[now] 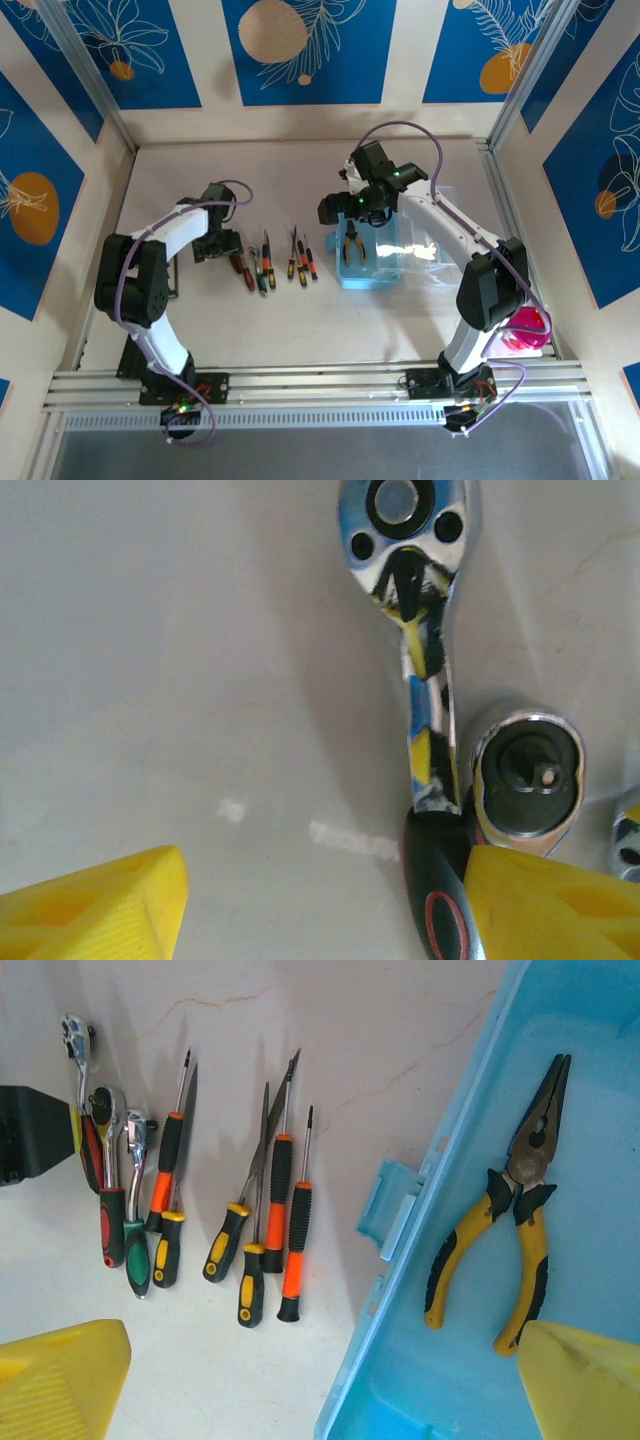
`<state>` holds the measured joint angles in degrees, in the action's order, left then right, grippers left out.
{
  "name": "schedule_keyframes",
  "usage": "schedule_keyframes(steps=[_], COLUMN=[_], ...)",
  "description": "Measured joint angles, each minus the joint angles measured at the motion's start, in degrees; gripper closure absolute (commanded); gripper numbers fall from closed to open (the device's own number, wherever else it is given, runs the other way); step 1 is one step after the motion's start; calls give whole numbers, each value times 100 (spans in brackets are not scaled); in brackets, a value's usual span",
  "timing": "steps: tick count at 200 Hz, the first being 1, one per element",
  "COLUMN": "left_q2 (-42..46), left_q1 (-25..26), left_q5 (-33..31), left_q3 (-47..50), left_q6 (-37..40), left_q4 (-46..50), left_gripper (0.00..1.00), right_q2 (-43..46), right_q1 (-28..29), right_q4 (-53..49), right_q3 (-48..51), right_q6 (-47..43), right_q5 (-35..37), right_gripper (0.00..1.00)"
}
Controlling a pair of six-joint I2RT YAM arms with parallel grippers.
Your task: Pack the tool kit
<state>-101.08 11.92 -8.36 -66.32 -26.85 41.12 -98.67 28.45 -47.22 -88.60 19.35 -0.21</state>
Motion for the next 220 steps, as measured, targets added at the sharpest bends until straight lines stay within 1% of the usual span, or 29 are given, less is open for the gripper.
schedule_keyframes(steps=[43,52,67,78,92,108,124,154,189,206,220], left_q2=[-267,-267,-304,-326,-337,-350,-448,-522,-514,-483,-468], left_q1=[-9,-9,-9,-9,-9,-9,-9,-17,-17,-17,-20], left_q5=[125,129,175,199,247,269,282,332,387,389,385], left_q3=[-101,-114,-136,-157,-164,-162,-160,-155,-144,-138,-129], left_q6=[2,2,2,2,22,26,4,22,13,44,33], left_q4=[-212,-225,-236,-238,-262,-280,-293,-323,-367,-369,-376], left_gripper=[28,31,33,39,41,55,63,69,91,99,100], right_q2=[-90,-92,-94,-94,-94,-94,-94,-94,-92,-92,-90], right_q1=[-7,-7,-7,-9,-17,-39,-44,-44,-44,-57,-68], right_q4=[-22,-22,-24,-26,-31,-39,-42,-42,-42,-44,-42], right_q3=[-17,-17,-17,-17,-17,-17,-17,-17,-17,-15,-11], right_q6=[-44,-46,-44,-46,-46,-46,-46,-46,-44,-44,-42], right_q5=[0,0,0,0,-2,-7,-17,-20,-20,-17,-20], right_gripper=[1,1,1,1,0,0,0,0,0,0,0])
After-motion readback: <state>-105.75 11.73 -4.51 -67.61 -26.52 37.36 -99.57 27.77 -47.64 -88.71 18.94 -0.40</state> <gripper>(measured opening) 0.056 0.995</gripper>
